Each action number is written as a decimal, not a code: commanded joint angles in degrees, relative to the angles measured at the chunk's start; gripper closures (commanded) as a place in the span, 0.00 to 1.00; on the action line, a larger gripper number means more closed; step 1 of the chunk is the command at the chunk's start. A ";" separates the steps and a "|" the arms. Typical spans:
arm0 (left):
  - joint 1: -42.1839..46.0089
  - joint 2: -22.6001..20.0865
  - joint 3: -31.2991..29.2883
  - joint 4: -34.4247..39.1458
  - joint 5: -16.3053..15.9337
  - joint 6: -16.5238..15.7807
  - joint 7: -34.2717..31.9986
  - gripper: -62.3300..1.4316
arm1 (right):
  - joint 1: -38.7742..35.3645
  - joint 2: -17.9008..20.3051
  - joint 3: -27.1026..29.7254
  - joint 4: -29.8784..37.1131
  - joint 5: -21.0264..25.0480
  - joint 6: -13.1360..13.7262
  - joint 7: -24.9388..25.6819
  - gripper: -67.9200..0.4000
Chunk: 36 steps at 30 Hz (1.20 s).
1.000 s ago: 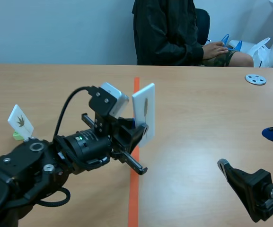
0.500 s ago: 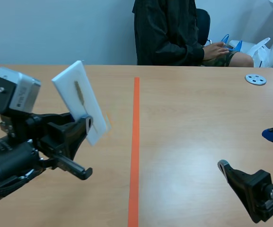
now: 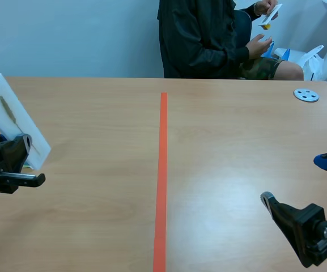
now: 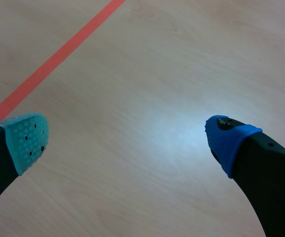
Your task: Sort the leaf by its shape. The table is split by an orange tape line. A compound leaf with several leaflets goes to the left side, a simple leaf with one blade goes to the right side. Return to the home posture when a red brick is placed on the table.
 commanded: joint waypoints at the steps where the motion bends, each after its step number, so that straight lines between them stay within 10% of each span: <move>1: -0.39 0.13 -0.31 -1.79 -0.87 0.74 -1.62 0.92 | 0.96 -0.04 0.66 1.01 0.20 -0.02 0.85 0.00; 36: -20.87 1.38 -1.60 -40.17 -1.62 4.96 -14.97 0.91 | 0.98 -0.04 0.66 1.01 0.20 -0.02 0.85 0.00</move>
